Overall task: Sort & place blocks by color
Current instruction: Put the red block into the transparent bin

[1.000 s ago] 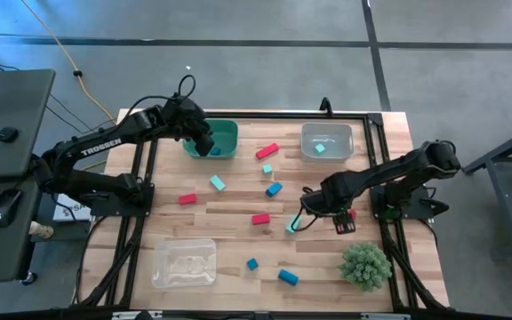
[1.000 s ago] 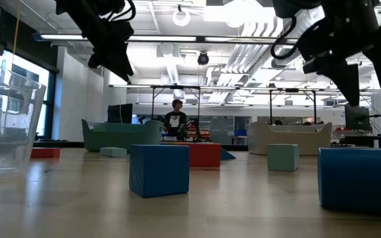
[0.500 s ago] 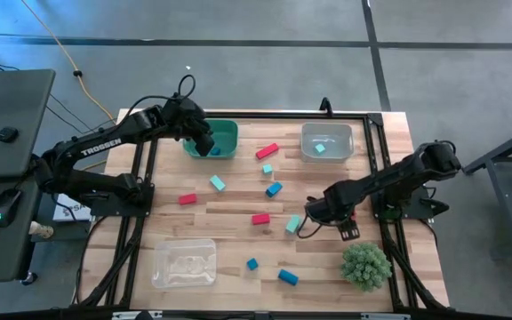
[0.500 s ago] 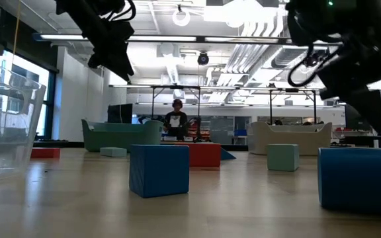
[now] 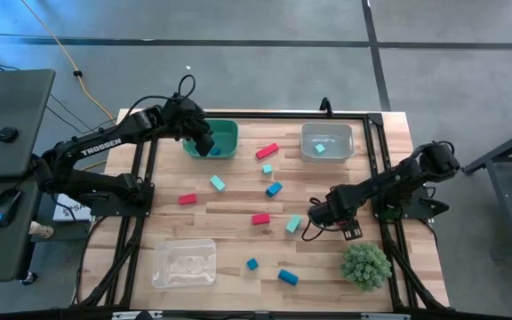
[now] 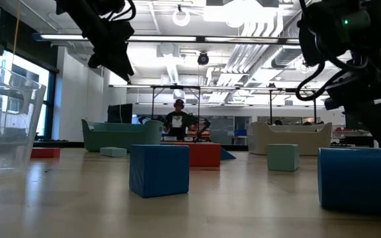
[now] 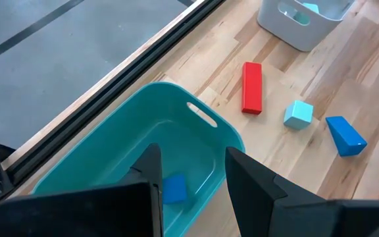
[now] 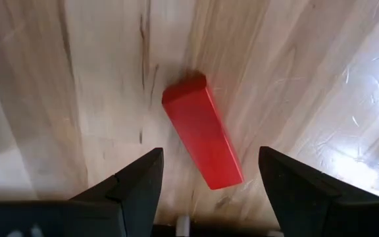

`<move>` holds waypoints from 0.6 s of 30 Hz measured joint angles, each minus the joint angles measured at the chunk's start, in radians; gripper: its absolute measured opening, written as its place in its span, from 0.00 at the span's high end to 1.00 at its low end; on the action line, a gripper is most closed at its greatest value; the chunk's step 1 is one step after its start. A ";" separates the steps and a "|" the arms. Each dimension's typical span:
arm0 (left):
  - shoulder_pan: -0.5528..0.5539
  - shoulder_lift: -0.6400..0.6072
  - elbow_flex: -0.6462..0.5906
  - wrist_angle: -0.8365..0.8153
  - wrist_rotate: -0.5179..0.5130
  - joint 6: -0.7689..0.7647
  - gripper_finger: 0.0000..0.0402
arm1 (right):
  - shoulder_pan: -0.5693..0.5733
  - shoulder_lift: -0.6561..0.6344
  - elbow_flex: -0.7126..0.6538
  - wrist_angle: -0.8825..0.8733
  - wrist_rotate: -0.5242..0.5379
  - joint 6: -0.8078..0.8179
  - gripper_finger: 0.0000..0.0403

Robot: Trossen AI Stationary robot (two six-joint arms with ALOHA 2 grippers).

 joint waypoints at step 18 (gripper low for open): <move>0.000 0.000 0.000 0.000 0.000 0.003 0.78 | -0.001 0.220 0.004 -0.011 0.001 0.035 0.46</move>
